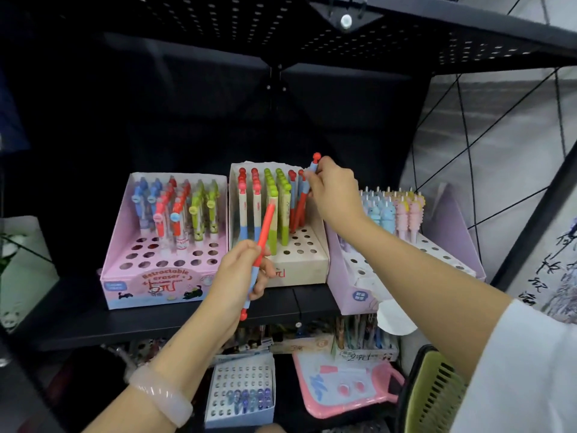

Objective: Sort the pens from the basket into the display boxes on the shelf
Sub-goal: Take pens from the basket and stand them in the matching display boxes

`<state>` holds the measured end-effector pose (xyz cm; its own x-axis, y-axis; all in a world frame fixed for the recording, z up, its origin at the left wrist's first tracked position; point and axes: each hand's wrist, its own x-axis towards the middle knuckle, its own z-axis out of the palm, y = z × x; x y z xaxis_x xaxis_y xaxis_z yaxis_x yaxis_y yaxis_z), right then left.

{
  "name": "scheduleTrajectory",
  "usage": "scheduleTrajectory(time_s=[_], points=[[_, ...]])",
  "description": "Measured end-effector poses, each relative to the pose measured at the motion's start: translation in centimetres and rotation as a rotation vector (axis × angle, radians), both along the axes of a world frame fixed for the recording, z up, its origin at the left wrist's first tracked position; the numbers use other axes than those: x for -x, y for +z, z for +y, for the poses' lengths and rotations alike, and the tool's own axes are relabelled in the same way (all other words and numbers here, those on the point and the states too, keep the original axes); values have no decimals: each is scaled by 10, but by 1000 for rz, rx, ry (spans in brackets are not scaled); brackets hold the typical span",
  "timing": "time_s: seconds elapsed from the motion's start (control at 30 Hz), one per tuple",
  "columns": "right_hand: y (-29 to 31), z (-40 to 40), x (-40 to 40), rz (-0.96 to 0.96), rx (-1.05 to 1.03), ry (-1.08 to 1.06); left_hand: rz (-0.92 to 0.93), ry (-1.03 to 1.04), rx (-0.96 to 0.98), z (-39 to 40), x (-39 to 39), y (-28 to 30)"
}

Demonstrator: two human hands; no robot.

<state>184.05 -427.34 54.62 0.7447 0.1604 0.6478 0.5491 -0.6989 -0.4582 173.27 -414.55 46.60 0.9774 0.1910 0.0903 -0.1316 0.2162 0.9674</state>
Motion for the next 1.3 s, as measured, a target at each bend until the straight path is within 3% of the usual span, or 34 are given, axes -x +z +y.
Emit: scheduleTrajectory(time_s=[0.13, 0.4, 0.53, 0.6, 0.77, 0.87, 1.03, 1.13, 1.3], points=[[-7, 7, -8, 111, 108, -26, -36, -9, -23, 6, 2, -3], [-3, 13, -17, 352, 89, -29, -76, -38, -112, 10, 10, -2], [-14, 18, -9, 480, 332, -44, -102, -72, -145, 7, 16, 1], [-23, 19, -7, 501, 350, -58, -116, -56, -130, 8, 19, 4], [-17, 9, 9, 269, 240, -60, -110, 27, -207, 16, 22, 11], [-19, -3, 33, 53, 130, 113, -95, 34, -124, 14, 24, 17], [-31, -24, 70, -393, 444, 415, 7, -70, 168, 6, 27, 26], [-32, -29, 73, -441, 557, 440, 55, -142, 148, -3, 30, 27], [-30, -28, 74, -457, 562, 465, 73, -123, 138, -12, 32, 28]])
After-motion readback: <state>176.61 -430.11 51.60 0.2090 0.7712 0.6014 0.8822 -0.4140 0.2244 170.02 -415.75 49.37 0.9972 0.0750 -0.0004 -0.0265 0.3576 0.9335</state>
